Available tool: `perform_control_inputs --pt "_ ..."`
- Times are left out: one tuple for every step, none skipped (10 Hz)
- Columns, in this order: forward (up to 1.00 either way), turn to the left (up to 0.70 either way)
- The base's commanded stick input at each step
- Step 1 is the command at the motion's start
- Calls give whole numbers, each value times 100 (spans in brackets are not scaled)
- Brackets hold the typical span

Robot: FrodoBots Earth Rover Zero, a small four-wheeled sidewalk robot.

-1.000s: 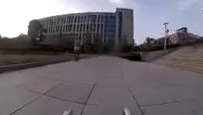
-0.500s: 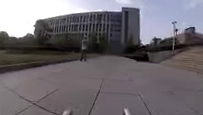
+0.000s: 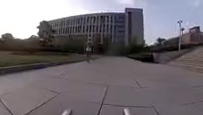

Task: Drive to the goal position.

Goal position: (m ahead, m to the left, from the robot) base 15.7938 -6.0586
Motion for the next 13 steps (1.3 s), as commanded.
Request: perform_control_inputs --pt "70 -14" --pt "70 -14" --pt "70 -14" --pt "70 -14" --pt "70 -14" --pt "70 -14" --pt "70 -14" --pt "70 -14" --pt "70 -14" --pt "70 -14" --pt "70 -14" --pt "70 -14" --pt "70 -14"
